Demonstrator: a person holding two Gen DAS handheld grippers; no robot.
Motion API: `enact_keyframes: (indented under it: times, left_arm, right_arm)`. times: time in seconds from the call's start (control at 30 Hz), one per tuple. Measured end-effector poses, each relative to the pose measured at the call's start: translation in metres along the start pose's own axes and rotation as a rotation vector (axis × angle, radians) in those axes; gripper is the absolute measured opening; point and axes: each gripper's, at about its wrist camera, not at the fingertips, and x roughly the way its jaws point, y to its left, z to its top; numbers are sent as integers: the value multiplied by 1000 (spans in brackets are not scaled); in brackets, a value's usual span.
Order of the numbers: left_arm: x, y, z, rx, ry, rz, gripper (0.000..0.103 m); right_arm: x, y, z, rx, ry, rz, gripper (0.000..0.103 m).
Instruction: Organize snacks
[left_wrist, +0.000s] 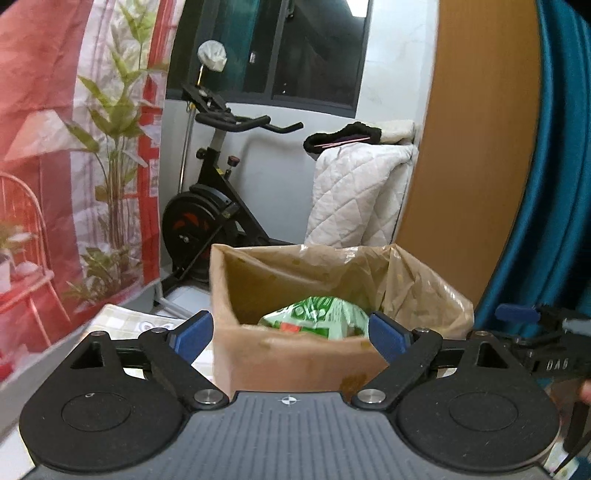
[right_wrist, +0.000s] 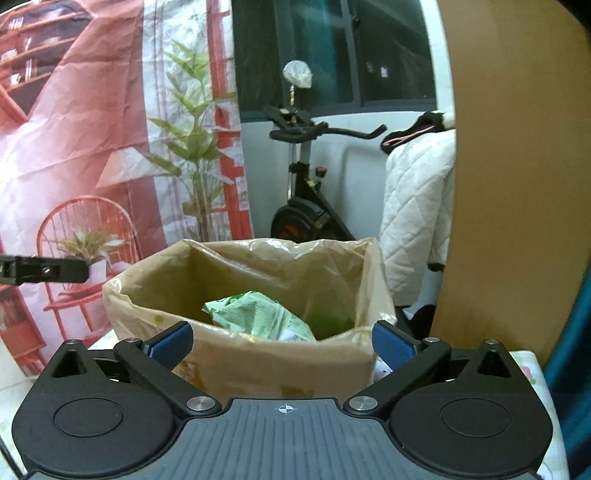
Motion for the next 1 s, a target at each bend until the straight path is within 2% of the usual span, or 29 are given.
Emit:
enact_keyframes:
  times: [0.23,0.53,0.63,1.0]
  left_arm:
    - [-24,-5,-31,64,-31,9,92]
    - [-23,5,-78,-76,19,5,91]
    - [-21,6,-91,-92,37,7,91]
    - [-13,7,-128,-114,109,-24,90]
  right_arm:
    - [-19,-5,-28,27,-20,-8,102]
    - [-27,-13,-76,55,18,-31,103]
    - [-26,-14,-97,68,32,-67,103]
    - [-26,-5,-140,57,80,-94,103]
